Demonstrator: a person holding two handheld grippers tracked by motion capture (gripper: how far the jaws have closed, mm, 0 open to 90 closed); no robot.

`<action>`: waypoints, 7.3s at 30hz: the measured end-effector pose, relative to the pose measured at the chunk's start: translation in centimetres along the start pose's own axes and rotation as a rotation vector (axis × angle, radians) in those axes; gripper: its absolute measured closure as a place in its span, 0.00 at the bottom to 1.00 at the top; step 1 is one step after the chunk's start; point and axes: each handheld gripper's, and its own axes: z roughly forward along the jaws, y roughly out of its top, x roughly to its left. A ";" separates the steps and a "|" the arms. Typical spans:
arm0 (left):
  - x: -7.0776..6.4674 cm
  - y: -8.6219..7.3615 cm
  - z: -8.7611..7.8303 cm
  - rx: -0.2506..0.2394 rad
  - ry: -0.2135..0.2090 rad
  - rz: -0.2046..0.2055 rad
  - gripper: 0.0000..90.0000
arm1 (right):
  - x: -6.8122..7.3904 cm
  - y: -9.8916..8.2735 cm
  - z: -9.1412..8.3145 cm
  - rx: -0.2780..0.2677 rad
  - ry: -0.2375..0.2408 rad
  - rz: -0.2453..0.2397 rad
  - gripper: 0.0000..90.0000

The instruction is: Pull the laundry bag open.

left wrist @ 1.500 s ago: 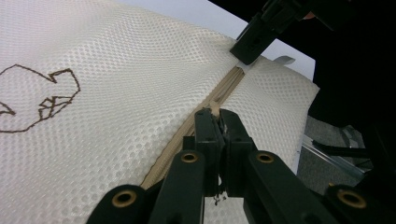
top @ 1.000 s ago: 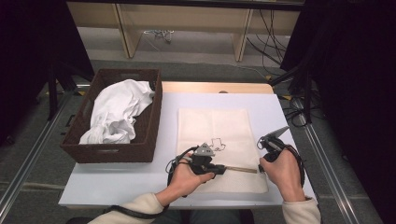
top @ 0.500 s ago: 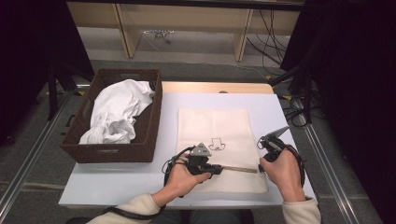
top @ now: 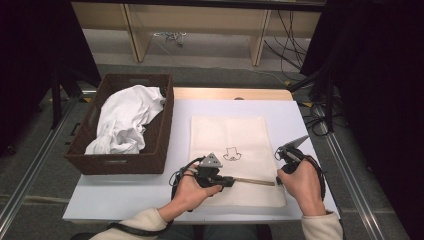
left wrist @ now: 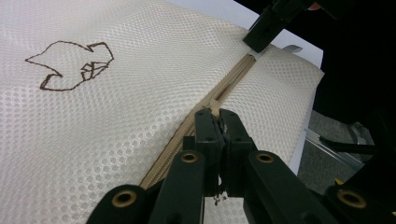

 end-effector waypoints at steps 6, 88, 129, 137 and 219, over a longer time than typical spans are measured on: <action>0.0 -0.2 -0.2 -0.003 0.004 0.004 0.97 | 0.0 0.1 0.0 0.002 0.011 0.004 0.95; 2.1 -2.9 -4.4 -0.013 0.060 -0.028 0.97 | 0.0 0.1 0.2 0.043 0.003 0.026 0.95; 3.4 -5.2 -6.7 -0.040 0.069 -0.106 0.97 | 0.2 0.2 0.8 0.051 0.005 0.027 0.95; 3.8 -5.5 -7.5 -0.041 0.078 -0.111 0.97 | -0.1 0.2 0.8 0.061 -0.002 0.041 0.95; 5.4 -7.7 -10.6 0.021 0.213 -0.069 0.96 | -0.1 0.3 2.1 0.102 0.002 0.030 0.93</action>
